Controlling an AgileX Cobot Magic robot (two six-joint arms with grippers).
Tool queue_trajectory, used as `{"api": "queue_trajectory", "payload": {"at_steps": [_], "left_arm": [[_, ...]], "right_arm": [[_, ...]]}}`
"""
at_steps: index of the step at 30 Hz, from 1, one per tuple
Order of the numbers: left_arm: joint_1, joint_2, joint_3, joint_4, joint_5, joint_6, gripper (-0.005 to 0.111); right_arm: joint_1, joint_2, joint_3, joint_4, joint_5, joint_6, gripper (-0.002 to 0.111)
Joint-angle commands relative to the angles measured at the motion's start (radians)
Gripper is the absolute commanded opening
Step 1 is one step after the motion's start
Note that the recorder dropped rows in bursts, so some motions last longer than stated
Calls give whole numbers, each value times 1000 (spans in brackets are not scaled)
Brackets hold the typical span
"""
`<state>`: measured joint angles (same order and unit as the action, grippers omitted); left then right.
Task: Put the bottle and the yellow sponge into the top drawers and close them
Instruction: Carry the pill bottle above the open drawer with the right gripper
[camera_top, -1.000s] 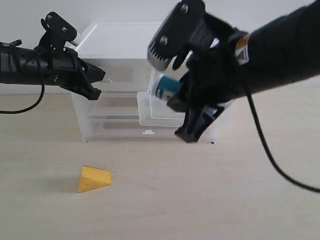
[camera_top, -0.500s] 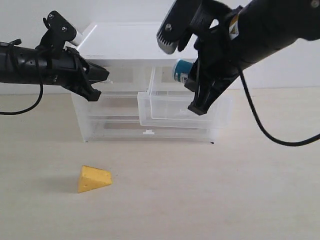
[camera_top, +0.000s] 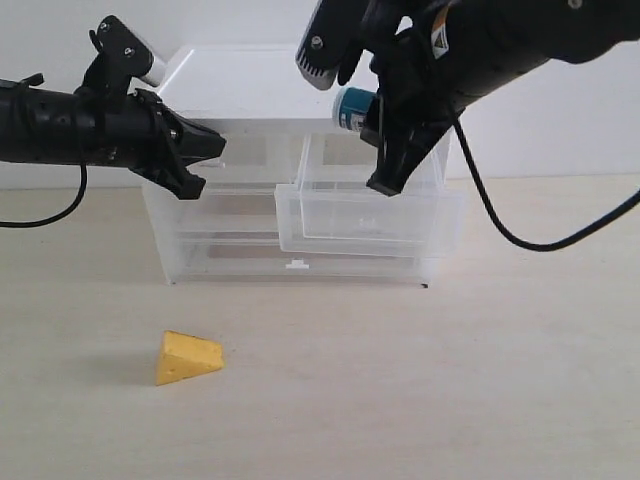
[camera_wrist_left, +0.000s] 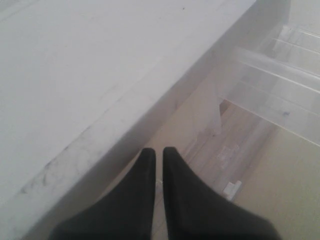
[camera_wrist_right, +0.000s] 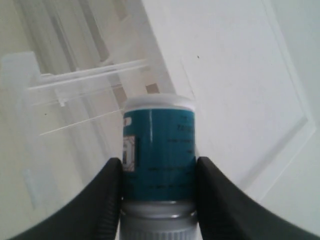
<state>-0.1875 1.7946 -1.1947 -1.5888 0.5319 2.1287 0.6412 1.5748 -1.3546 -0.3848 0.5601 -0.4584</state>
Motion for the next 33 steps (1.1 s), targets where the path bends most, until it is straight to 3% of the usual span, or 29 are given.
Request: {"api": "queue_trajectory", "payload": {"at_steps": [1, 8, 28, 30, 33], "left_arm": [[4, -4, -5, 0, 12, 4, 4], [4, -4, -5, 2, 1, 4, 4], [4, -3, -1, 11, -19, 4, 4], [4, -3, -1, 11, -30, 4, 4], [4, -3, -1, 11, -34, 4, 4]], "right_arm": [[-4, 56, -55, -39, 42, 3, 0], [-14, 127, -67, -150, 32, 3, 0], [-64, 134, -69, -94, -84, 31, 1], [-64, 134, -69, -94, -80, 29, 6], [-64, 134, -69, -81, -78, 29, 24]]}}
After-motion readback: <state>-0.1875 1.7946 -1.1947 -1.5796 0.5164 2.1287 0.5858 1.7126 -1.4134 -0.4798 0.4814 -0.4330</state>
